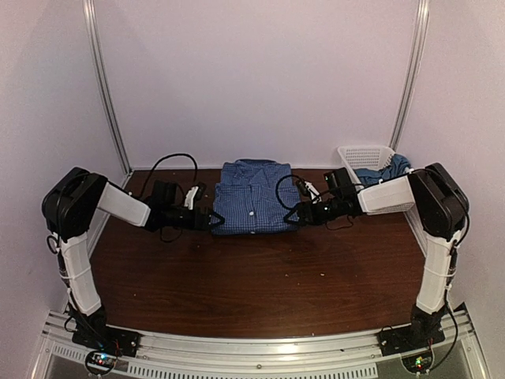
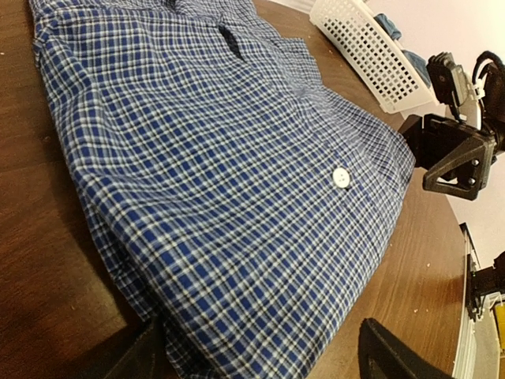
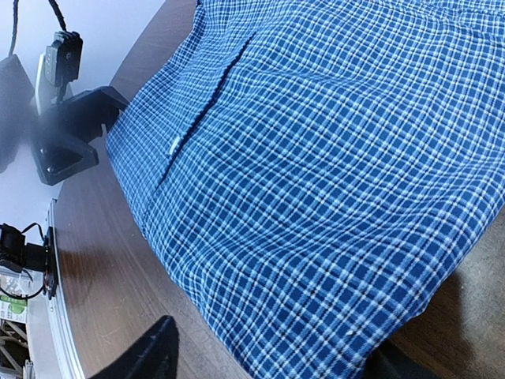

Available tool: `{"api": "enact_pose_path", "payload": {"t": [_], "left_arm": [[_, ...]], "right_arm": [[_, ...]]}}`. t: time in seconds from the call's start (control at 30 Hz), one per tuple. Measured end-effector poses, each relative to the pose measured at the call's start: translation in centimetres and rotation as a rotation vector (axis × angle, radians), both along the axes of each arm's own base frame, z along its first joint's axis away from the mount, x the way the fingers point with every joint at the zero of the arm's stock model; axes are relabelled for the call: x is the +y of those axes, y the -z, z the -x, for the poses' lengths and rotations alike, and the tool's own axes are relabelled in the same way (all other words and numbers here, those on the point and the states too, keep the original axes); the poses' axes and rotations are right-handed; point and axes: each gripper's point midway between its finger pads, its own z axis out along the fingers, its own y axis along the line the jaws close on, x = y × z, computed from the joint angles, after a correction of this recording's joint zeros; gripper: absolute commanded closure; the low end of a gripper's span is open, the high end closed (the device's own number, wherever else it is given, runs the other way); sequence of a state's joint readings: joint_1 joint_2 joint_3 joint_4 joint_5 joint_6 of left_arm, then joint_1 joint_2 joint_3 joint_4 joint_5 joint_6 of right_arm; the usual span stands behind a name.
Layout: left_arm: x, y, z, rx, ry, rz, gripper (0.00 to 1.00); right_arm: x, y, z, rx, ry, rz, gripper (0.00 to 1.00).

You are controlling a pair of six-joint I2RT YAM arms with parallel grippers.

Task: Fold and stack the mixed laundry pile
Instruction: Move the 2/3-rectangle-folded shirt to the center of the board.

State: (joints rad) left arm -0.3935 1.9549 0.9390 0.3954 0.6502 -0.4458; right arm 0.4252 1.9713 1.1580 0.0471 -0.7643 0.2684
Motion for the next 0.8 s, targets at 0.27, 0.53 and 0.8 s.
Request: {"api": "enact_pose_path", "payload": {"t": [0.27,0.53,0.8], "left_arm": [[-1.5,0.0,-0.2,0.019,0.037,0.04,0.77],[-0.2,3.6,3.3,0.176,0.003,0.043,0.86],[-0.3,3.9,4.9,0.214,0.002,0.056,1.0]], "right_arm": [[0.5,-0.1,-0.3,0.013,-0.014,-0.018,0.56],[0.7,0.9,1.1,0.116,-0.007,-0.048,0.89],[1.1,4.9,4.9,0.282,-0.013,-0.024,1.0]]}}
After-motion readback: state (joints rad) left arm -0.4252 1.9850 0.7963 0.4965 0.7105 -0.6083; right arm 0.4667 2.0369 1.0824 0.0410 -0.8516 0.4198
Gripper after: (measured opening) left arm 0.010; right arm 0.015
